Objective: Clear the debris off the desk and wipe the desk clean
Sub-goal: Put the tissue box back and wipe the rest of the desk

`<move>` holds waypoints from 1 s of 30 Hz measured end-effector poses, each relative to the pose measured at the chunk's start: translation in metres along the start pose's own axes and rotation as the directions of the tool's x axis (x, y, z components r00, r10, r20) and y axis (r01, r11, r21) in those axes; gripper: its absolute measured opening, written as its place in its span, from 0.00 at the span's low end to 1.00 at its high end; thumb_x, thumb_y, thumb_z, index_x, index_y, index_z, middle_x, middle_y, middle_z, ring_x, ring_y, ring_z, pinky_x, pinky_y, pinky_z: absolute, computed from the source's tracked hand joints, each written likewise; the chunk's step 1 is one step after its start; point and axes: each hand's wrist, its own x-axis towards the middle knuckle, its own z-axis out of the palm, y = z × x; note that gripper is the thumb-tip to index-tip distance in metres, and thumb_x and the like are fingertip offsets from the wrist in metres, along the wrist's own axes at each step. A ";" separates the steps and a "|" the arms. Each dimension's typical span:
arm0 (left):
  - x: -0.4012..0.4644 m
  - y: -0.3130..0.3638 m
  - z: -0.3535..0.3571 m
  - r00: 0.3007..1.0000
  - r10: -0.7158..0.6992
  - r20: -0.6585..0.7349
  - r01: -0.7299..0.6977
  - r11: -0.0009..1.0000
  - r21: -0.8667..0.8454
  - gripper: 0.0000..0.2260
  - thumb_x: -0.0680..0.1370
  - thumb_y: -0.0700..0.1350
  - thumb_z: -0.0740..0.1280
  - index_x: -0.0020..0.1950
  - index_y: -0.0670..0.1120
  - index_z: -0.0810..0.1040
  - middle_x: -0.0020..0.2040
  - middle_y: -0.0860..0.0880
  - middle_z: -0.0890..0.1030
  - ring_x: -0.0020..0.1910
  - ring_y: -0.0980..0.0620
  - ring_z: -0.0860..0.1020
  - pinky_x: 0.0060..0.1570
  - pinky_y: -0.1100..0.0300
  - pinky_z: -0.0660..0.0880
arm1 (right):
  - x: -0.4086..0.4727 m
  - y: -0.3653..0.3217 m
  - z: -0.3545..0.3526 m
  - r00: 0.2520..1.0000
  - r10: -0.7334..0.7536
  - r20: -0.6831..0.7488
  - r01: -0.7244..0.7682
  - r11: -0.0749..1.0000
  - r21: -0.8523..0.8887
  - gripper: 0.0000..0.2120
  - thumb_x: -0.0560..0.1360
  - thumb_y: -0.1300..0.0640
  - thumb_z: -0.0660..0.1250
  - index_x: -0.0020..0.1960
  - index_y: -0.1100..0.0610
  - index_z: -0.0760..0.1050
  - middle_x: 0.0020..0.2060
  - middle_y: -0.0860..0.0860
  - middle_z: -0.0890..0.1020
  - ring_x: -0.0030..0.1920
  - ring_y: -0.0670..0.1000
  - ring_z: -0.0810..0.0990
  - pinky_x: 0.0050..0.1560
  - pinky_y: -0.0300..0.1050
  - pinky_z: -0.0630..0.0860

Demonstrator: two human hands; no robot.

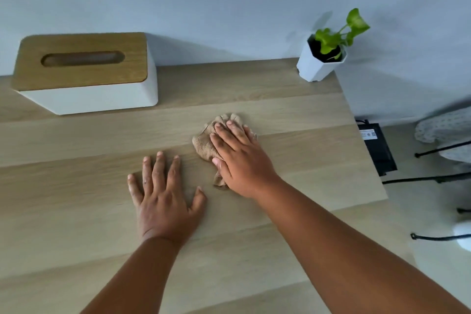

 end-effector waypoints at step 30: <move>-0.119 0.078 0.017 0.996 0.086 0.035 -0.085 0.996 -0.030 0.41 0.72 0.70 0.57 0.78 0.46 0.67 0.80 0.41 0.63 0.81 0.41 0.55 0.80 0.40 0.48 | -0.343 0.111 0.000 0.947 0.318 0.036 -0.319 0.947 0.020 0.29 0.84 0.43 0.50 0.82 0.52 0.58 0.83 0.49 0.53 0.83 0.53 0.48 0.81 0.60 0.53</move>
